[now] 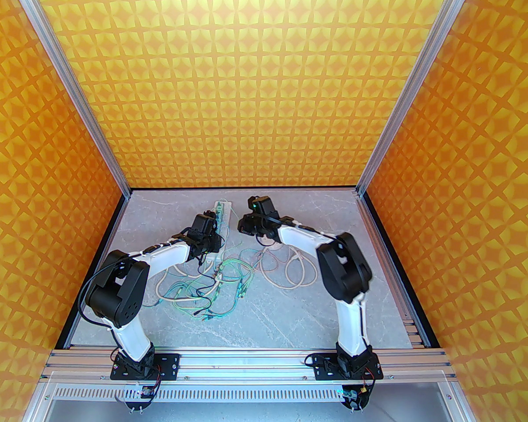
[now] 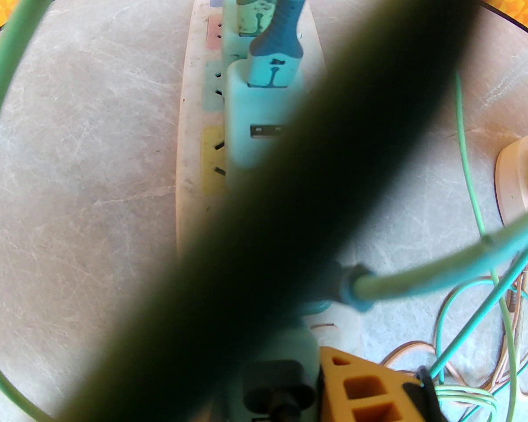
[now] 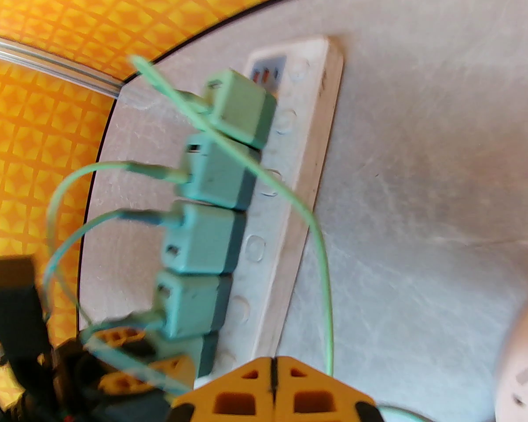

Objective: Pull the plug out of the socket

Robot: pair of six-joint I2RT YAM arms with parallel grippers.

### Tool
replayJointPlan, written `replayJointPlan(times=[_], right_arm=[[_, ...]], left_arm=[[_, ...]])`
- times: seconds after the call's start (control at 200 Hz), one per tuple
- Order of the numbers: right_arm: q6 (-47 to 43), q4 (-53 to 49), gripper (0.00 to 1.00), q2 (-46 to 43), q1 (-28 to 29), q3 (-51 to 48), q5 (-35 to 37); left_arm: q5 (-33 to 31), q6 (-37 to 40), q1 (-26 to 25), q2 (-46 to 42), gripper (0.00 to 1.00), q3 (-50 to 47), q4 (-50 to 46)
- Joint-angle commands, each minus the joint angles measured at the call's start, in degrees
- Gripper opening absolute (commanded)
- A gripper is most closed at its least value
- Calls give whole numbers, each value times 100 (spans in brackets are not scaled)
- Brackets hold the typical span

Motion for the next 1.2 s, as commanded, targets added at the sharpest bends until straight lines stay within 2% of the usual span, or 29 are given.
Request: replayJointPlan(times=[0.0,0.15,0.475,0.765,0.935,1.195], right_arm=[[557,360,0,337,53,394,-600],[795,522,0,717,78,680,-817],[795,25,0,1451,219,1551,-873],[496,-625,0,1829,353,1802,-550],[237,-1141,0,1812,355,1774,21],[146,-1516,0,1845,352,1720,497]], left_arm=[[-33,82,-65,23,30,146,-214],[-34,86,-88,49,30,181,-261],[-6,88,-168,155,30,296,-332],[-3,39,-204,209,29,398,-436],[5,-88,-195,102,28,443,-536],[257,-486,-49,-174,20,605,-785]])
